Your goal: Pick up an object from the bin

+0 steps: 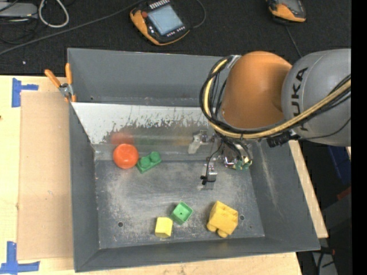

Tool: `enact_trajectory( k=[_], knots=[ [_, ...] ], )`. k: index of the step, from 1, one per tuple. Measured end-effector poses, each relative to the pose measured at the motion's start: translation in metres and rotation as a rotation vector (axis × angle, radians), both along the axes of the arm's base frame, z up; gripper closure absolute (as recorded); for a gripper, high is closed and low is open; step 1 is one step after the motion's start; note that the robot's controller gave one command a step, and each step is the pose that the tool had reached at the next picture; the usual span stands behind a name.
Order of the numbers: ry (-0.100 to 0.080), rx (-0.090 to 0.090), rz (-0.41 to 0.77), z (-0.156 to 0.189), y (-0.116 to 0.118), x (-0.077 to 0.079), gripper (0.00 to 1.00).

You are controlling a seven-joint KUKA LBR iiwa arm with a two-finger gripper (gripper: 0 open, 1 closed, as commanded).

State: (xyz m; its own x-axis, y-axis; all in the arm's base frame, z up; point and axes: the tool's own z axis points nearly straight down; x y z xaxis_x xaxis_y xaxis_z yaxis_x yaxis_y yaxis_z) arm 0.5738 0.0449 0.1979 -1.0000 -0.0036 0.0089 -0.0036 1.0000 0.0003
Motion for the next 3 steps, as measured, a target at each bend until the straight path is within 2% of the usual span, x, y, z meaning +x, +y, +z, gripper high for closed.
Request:
enact_trajectory(
  k=[1,2,3],
  knots=[
    [-0.008,0.000,-0.001,0.005,0.000,0.002,0.00],
    [-0.015,0.001,0.253,-0.042,0.024,0.009,0.00],
    [-0.008,0.004,0.647,-0.094,0.036,-0.032,0.00]
  ],
)
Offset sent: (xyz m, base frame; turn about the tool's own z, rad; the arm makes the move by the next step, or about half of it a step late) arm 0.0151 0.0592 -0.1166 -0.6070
